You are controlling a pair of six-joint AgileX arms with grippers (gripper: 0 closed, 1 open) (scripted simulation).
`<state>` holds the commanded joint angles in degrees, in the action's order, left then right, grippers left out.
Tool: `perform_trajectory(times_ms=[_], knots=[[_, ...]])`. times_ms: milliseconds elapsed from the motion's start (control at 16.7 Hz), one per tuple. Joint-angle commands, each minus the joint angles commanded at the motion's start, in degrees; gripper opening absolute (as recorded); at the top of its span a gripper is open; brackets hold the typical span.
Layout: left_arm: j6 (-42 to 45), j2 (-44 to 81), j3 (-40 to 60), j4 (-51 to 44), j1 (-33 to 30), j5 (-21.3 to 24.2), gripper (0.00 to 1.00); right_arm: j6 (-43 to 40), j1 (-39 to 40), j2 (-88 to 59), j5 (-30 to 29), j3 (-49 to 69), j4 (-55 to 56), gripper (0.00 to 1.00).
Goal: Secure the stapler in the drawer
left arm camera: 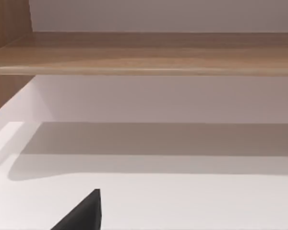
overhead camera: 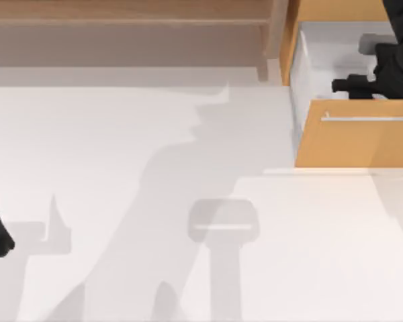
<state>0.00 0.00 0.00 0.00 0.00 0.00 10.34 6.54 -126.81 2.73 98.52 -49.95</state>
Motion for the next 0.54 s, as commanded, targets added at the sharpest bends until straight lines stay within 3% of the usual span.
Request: perform_trajectory(times_ms=[180,540], knots=[[0.00,0.00,0.00,0.00,0.00,0.00,1.00,0.00,0.00,0.00,0.00,0.00,0.00,0.98],[0.00,0.00,0.00,0.00,0.00,0.00,1.00,0.00,0.00,0.00,0.00,0.00,0.00,1.00]])
